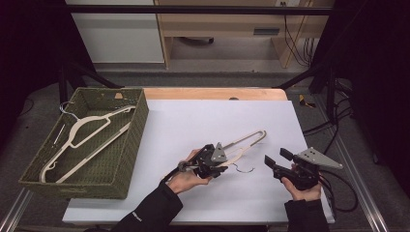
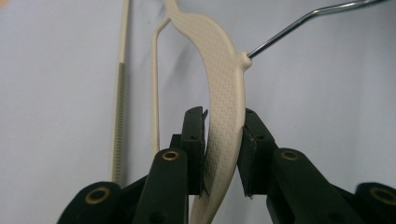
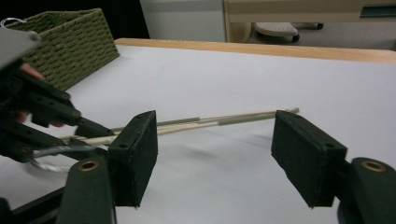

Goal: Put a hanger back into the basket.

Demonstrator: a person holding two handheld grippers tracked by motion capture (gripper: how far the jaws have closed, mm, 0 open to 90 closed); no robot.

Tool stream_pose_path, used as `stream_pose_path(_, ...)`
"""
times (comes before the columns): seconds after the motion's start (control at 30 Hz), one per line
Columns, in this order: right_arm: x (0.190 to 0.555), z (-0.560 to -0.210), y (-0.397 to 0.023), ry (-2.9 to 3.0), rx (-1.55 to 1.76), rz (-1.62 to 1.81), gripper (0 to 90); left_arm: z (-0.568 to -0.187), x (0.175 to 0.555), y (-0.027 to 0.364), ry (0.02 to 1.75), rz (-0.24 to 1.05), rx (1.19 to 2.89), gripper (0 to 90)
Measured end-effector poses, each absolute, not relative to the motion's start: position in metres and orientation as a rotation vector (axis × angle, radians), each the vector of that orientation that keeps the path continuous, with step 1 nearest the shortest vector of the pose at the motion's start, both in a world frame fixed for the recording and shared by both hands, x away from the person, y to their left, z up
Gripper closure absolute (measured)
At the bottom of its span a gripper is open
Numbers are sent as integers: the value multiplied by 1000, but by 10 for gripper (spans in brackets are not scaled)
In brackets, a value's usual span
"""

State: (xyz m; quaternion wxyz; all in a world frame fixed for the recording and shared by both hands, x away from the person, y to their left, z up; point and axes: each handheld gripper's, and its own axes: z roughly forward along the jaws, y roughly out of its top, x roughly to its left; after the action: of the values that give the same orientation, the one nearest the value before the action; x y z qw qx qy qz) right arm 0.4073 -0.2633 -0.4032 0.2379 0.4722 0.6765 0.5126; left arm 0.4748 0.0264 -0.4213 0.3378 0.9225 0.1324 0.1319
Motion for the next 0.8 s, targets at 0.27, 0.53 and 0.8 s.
stream_pose_path(0.27,414,-420,-272,1858,1304,1415,170,-408,480,36,407,380,2370,777)
stream_pose_path(0.53,415,-427,-272,1875,1289,1419,93,-393,490,49,482,454,2346,825)
stream_pose_path(0.8,415,-429,-271,1876,1296,1402,61,-387,502,68,571,446,2301,855)
